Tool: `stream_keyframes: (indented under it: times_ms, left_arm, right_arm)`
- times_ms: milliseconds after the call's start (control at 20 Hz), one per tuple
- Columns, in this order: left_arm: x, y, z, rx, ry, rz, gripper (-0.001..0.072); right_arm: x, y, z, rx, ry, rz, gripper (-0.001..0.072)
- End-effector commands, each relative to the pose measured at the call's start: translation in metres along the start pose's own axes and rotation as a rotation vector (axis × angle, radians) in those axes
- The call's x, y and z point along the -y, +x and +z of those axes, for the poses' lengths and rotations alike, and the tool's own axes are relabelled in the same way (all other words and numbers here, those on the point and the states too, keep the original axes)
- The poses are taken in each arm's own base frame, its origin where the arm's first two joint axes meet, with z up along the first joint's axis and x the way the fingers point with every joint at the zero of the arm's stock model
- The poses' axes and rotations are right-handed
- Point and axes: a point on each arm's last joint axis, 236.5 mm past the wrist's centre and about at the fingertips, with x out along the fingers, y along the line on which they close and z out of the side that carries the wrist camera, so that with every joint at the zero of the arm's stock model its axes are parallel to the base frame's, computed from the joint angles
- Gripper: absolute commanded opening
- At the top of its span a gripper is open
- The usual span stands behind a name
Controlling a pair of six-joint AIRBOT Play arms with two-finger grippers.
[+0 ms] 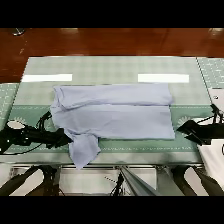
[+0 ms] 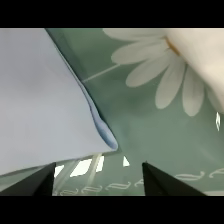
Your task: Fold the shirts.
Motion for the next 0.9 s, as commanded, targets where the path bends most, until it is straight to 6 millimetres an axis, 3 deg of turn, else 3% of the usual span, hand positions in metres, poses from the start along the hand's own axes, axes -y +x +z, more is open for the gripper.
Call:
stream_keyframes:
  times_ms: [0,100,350,600,650,700,750,800,850]
  left_arm:
    - [0.0,0.0,0.001,0.007,0.001,-0.001,0.0034]
    - [0.0,0.0,0.001,0.007,0.001,-0.001,0.0034]
    - [0.004,0.0,0.003,0.015,0.017,-0.017,0.0034]
    - [0.004,0.0,0.005,0.02,0.02,-0.017,0.0034]
    - [0.004,0.0,0.006,0.024,0.02,-0.016,0.0034]
    - [0.005,0.0,0.006,0.026,0.019,-0.019,0.0034]
    - [0.006,-0.001,0.008,0.029,0.022,-0.019,0.0034]
    - [0.008,-0.004,0.011,0.037,0.031,-0.02,0.0034]
    - [0.013,-0.01,0.017,0.048,0.043,-0.026,0.0034]
  right_arm:
    - [0.001,0.021,-0.024,-0.123,-0.02,-0.015,0.062]
    - [-0.007,0.031,-0.02,-0.133,-0.028,0.008,0.062]
    - [-0.038,0.045,0.015,-0.026,0.029,0.154,0.062]
    - [-0.042,0.057,0.012,-0.076,0.052,0.188,0.0619]
    - [-0.044,0.059,0.011,-0.084,0.042,0.205,0.0578]
    - [-0.048,0.059,0.011,-0.089,0.026,0.223,0.0402]
    - [-0.052,0.058,0.01,-0.093,-0.01,0.241,0.0162]
    - [-0.056,0.055,0.011,-0.092,-0.056,0.259,0.0021]
    - [-0.061,0.048,0.013,-0.101,-0.077,0.271,0.002]
